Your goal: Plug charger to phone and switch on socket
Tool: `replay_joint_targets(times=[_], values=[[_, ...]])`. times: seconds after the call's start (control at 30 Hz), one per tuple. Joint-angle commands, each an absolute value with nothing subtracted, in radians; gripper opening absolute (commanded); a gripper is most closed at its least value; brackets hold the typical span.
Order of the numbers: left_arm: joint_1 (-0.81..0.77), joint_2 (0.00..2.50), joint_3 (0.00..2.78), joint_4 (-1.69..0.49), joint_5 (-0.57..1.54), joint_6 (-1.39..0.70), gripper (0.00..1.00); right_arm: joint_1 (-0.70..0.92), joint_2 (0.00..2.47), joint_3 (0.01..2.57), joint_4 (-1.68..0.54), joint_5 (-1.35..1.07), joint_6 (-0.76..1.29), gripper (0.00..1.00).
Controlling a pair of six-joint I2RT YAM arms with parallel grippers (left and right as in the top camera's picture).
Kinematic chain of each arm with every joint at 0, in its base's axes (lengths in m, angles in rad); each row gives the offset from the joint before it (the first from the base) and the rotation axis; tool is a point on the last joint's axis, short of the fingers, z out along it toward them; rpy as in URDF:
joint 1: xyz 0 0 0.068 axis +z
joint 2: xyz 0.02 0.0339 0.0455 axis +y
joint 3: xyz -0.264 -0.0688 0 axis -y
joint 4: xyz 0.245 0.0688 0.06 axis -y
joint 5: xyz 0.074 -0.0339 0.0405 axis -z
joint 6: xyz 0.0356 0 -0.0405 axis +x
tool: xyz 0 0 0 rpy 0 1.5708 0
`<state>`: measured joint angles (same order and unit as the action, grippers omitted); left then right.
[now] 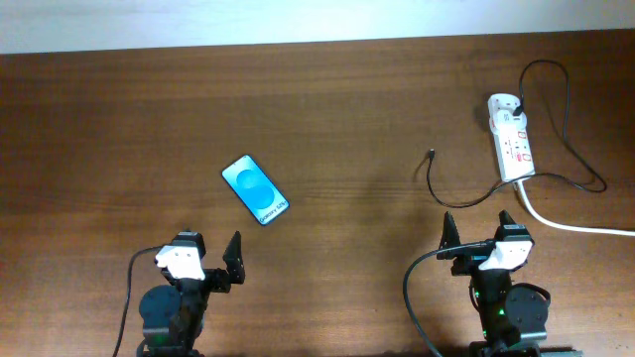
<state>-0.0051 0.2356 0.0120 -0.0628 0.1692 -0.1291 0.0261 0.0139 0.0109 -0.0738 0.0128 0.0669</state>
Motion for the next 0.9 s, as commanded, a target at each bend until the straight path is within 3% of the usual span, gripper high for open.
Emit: replay_joint_targets(times=[0.0,0.57,0.73,0.87], values=[[-0.004,0.231,0.009,-0.064,0.195,-0.142,0.99,0.033,0.006,0.006,-0.080,0.007,0.059,0.99],[-0.004,0.231,0.009,-0.060,0.184,-0.142,0.99,0.033,0.006,0.006,-0.080,0.007,0.059,0.99],[-0.004,0.231,0.035,0.085,0.244,-0.142,0.99,0.033,0.006,0.006,-0.080,0.007,0.059,0.99],[-0.004,0.242,0.185,-0.048,0.244,-0.142,0.99,0.033,0.006,0.006,-0.080,0.007,0.059,0.99]])
